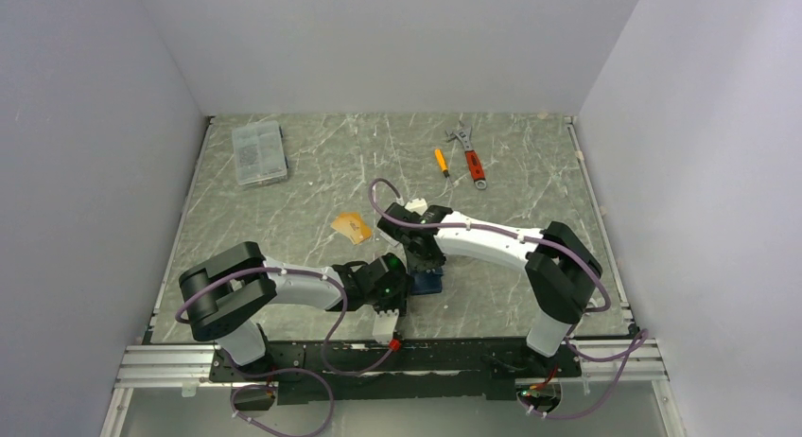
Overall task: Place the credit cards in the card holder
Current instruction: Close the card holder at the center of the board.
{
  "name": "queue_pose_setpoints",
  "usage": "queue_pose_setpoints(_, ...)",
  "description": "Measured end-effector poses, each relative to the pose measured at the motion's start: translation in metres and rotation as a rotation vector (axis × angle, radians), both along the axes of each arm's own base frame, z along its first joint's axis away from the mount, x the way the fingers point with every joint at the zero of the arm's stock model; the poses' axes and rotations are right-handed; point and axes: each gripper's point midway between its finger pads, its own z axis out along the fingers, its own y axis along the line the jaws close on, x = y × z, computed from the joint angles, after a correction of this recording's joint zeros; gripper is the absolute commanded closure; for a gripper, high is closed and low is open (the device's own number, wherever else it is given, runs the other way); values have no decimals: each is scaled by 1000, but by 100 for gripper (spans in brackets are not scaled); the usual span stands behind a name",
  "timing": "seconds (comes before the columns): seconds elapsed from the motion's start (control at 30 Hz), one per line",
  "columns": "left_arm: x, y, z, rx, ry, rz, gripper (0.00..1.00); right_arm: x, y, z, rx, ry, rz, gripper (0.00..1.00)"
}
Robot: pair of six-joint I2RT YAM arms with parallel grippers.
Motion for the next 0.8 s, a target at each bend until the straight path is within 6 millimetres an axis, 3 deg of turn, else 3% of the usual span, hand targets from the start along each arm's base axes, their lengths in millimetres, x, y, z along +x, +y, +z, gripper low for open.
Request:
queue_pose_setpoints(0.6, 0, 0, 0, 1, -2, 2, 97, -5, -14, -8, -44, 3, -39, 76)
queue_pose_setpoints(0.8, 0, 0, 0, 2, -3, 5, 97, -6, -16, -10, -47, 5, -50, 91)
